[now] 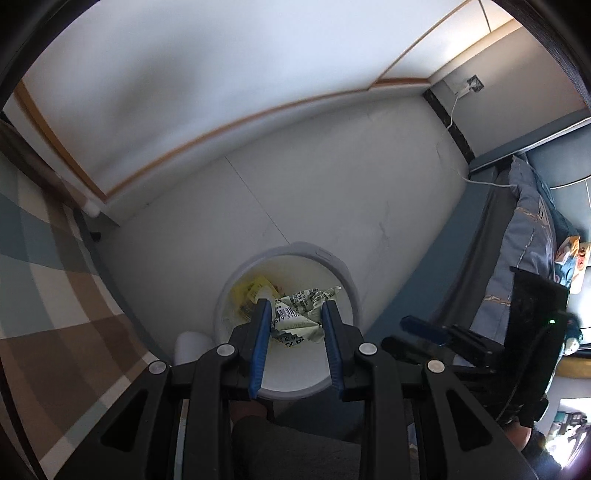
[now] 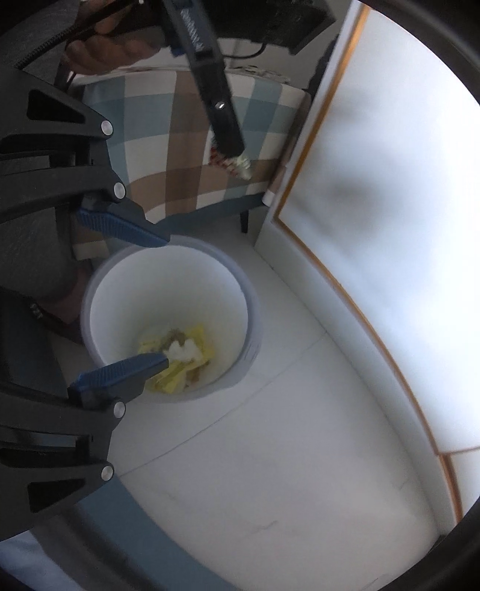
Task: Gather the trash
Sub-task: 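Open the right gripper over the bin while the left gripper releases the wrapper, then move both grippers back over the checkered table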
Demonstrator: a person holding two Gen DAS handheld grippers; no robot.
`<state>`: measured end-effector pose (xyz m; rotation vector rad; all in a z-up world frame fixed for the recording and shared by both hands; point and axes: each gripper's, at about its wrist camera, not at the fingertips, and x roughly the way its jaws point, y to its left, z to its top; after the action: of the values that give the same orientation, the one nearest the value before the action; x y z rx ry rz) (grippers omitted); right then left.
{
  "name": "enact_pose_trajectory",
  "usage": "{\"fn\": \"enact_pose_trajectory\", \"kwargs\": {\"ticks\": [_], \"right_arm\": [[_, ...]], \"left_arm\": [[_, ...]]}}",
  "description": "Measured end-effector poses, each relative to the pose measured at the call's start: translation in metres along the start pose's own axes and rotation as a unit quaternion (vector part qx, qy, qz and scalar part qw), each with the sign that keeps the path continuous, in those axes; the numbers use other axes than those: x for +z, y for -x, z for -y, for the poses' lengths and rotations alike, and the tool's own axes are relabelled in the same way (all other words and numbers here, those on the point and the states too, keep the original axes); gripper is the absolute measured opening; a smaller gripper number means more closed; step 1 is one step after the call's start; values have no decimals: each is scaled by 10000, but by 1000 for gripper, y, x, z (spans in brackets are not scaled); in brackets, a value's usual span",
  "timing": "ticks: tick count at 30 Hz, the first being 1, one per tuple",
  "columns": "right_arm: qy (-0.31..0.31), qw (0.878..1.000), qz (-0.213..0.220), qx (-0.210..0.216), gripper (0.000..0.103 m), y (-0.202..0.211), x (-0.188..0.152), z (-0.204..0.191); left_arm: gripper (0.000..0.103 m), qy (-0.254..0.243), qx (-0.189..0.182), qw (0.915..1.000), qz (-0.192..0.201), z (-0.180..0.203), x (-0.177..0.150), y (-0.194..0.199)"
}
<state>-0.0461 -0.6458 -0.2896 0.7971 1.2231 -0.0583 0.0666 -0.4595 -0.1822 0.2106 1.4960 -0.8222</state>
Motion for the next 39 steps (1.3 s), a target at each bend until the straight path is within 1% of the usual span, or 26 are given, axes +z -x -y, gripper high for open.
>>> {"fn": "enact_pose_trajectory", "kwargs": {"ticks": [1, 2, 4, 6, 10, 11, 13, 15, 16, 17, 19, 22, 23, 25, 28, 32, 34, 37, 39], "right_arm": [[-40, 10000, 43, -38, 61, 4, 0, 3], [-87, 9999, 88, -69, 65, 7, -1, 7], [-205, 9996, 179, -90, 66, 14, -2, 14], [-319, 9993, 205, -32, 69, 17, -1, 20], [-527, 9985, 149, 58, 69, 14, 0, 24], [-517, 9985, 178, 40, 69, 16, 0, 24], [-512, 9984, 232, 38, 69, 15, -1, 20], [-536, 9983, 228, 61, 70, 16, -2, 21], [-563, 9982, 223, 55, 70, 17, -3, 22], [-589, 9980, 233, 60, 70, 18, -3, 23], [-595, 9979, 248, 61, 70, 19, -5, 23], [-522, 9983, 252, -7, 70, 23, -8, 21], [-517, 9984, 245, -22, 70, 24, -9, 21], [-533, 9982, 268, -9, 71, 28, -10, 19], [-544, 9978, 367, 0, 73, 35, -12, 15], [-432, 9977, 520, 2, 73, 47, -11, 0], [-348, 9974, 628, 26, 73, 55, -10, -9], [-187, 9960, 868, 100, 73, 72, -8, -28], [-33, 9941, 1075, 152, 73, 86, -6, -43]], "left_arm": [[23, -32, 9, 10000, -47, 1, 0, -2], [23, -66, 24, 9999, -104, 3, 0, -4], [23, -106, 23, 9997, -235, 7, 0, -9], [23, -92, -47, 9992, -378, 9, 0, -14], [24, -114, 18, 9986, -511, 11, 2, -22], [26, -125, 5, 9984, -550, 12, 3, -23], [26, -83, -78, 9979, -636, 11, 4, -24], [33, 1, -124, 9979, -637, 9, 5, -23], [40, 21, -130, 9979, -630, 8, 6, -22], [50, 49, -165, 9980, -613, 6, 6, -21], [61, 139, -174, 9982, -565, 3, 6, -17], [67, 168, -155, 9986, -487, 1, 4, -10], [70, 143, -138, 9989, -436, 2, 3, -6], [71, 53, -68, 9995, -291, 3, 1, 2], [71, -28, 158, 9998, -82, 5, -5, 17], [71, 13, 357, 9987, 365, 0, -14, 44], [71, 76, 530, 9966, 632, -4, -20, 61], [71, 172, 649, 9919, 1074, -13, -30, 91], [71, 241, 707, 9873, 1404, -18, -37, 115]]}}
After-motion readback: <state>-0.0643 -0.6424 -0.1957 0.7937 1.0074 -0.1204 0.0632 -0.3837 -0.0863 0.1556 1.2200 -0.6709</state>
